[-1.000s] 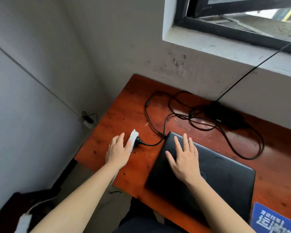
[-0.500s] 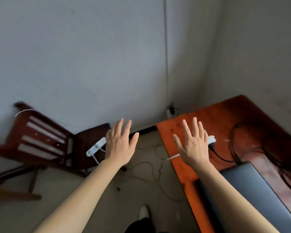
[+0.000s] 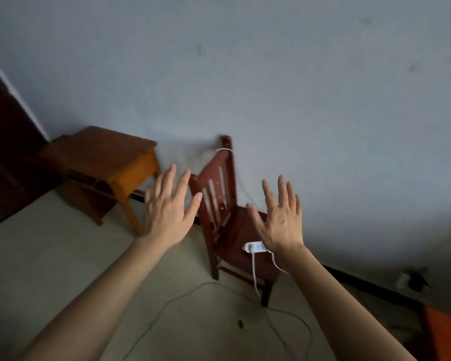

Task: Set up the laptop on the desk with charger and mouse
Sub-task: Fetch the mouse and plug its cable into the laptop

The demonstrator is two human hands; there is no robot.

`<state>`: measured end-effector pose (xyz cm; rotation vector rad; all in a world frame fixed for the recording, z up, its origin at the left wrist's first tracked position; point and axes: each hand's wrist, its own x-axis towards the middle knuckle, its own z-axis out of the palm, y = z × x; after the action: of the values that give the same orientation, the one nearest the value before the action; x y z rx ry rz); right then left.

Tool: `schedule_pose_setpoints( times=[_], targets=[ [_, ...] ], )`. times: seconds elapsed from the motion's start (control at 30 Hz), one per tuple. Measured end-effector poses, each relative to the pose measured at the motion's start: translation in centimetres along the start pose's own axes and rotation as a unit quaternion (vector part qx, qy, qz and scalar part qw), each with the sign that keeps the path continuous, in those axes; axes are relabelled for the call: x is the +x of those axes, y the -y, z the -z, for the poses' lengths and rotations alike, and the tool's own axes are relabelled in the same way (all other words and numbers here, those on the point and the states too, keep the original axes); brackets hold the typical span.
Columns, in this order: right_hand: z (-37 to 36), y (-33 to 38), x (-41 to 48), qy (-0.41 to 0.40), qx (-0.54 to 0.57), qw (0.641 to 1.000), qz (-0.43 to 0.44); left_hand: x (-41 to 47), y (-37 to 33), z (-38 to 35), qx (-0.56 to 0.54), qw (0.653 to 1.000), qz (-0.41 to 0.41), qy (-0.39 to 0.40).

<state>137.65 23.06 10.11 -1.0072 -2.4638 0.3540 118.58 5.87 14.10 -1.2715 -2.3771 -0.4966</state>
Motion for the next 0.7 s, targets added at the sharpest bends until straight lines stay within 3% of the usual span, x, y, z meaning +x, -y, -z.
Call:
schedule_pose_setpoints(
  times=[0.37,0.7],
  targets=[
    [-18.3,24.4,13.8,0.105,0.022,0.965,0.238,-1.0,27.4,1.1,0.083,0.970,0.229,0.002],
    [-33.9,40.8,30.6,0.164,0.068,0.932,0.317,10.3,47.2,-2.2,0.134,0.934,0.330,0.011]
  ],
)
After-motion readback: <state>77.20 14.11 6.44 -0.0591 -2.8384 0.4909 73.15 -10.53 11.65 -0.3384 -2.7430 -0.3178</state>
